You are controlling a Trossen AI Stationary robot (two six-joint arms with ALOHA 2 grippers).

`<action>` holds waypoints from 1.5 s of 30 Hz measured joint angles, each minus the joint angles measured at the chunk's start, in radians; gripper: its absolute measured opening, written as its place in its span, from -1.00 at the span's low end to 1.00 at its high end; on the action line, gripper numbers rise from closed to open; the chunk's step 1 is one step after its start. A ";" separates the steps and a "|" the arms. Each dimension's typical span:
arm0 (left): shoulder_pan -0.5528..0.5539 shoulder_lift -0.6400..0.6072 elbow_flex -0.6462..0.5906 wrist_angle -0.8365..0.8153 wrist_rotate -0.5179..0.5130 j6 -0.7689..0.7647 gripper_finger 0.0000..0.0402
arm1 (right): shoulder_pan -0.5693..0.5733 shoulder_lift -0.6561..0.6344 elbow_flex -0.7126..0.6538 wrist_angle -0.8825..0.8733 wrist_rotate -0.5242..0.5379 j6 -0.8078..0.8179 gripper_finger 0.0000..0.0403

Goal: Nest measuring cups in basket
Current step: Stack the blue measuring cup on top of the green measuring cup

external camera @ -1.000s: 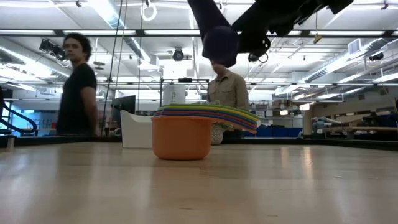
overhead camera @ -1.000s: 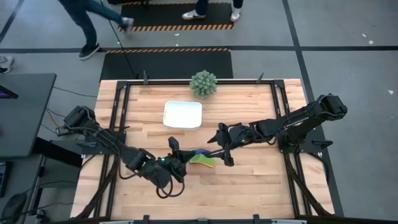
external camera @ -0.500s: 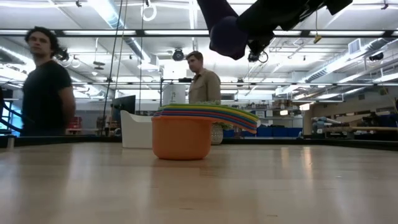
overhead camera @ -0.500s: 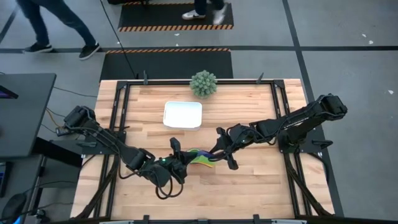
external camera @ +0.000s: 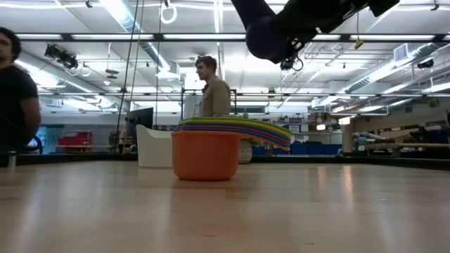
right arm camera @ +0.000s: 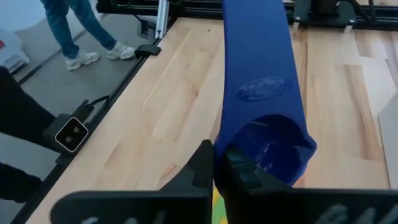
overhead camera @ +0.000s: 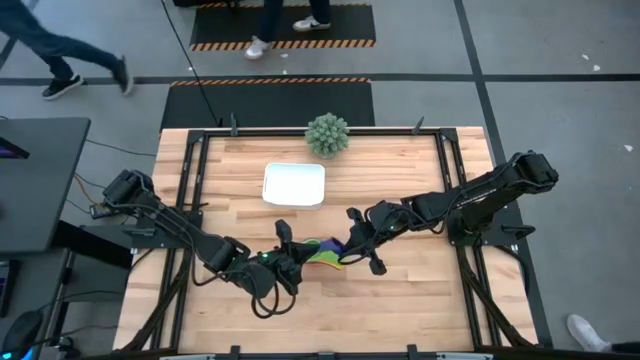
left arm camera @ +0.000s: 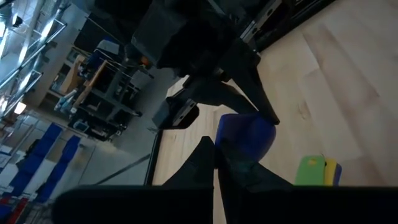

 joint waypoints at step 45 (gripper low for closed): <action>0.360 -0.142 -0.184 0.219 1.054 -0.440 -0.29 | -0.016 0.001 0.000 0.324 -0.408 -0.085 -0.94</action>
